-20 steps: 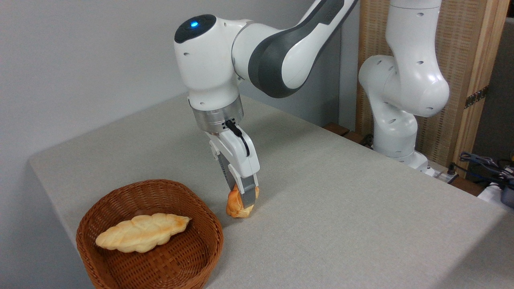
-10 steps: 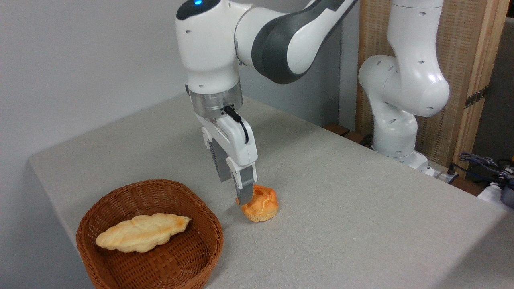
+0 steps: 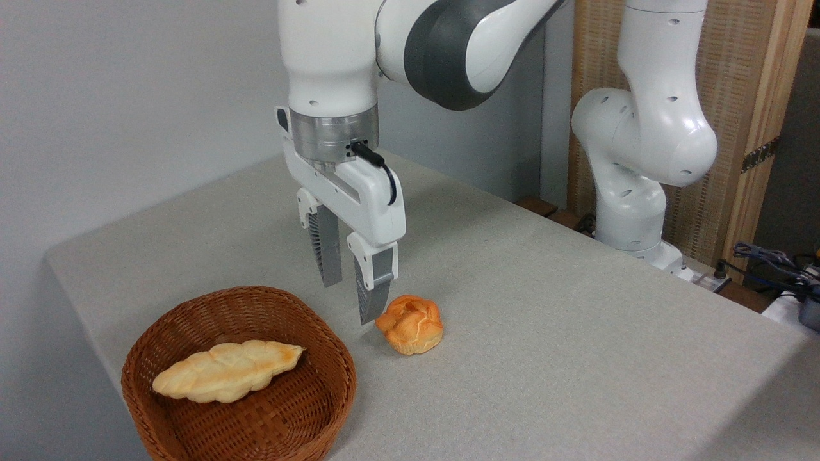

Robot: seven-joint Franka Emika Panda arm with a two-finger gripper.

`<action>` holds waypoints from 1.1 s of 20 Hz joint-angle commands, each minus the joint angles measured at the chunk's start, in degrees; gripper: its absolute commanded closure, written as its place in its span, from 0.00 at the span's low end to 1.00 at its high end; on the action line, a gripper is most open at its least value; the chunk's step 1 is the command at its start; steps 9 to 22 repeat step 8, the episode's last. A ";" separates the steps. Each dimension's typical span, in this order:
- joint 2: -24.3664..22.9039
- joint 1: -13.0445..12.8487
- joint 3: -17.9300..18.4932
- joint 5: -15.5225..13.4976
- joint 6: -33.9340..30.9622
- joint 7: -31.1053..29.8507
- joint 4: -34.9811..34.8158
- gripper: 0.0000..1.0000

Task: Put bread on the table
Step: 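Open the gripper and raise it away from the bun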

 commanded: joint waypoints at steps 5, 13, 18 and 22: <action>1.52 -0.23 1.26 1.26 0.39 -3.30 2.41 0.00; 1.61 -0.14 1.44 1.35 0.39 -3.21 2.76 0.00; 1.61 -0.14 1.44 1.35 0.39 -3.21 2.76 0.00; 1.61 -0.14 1.44 1.35 0.39 -3.21 2.76 0.00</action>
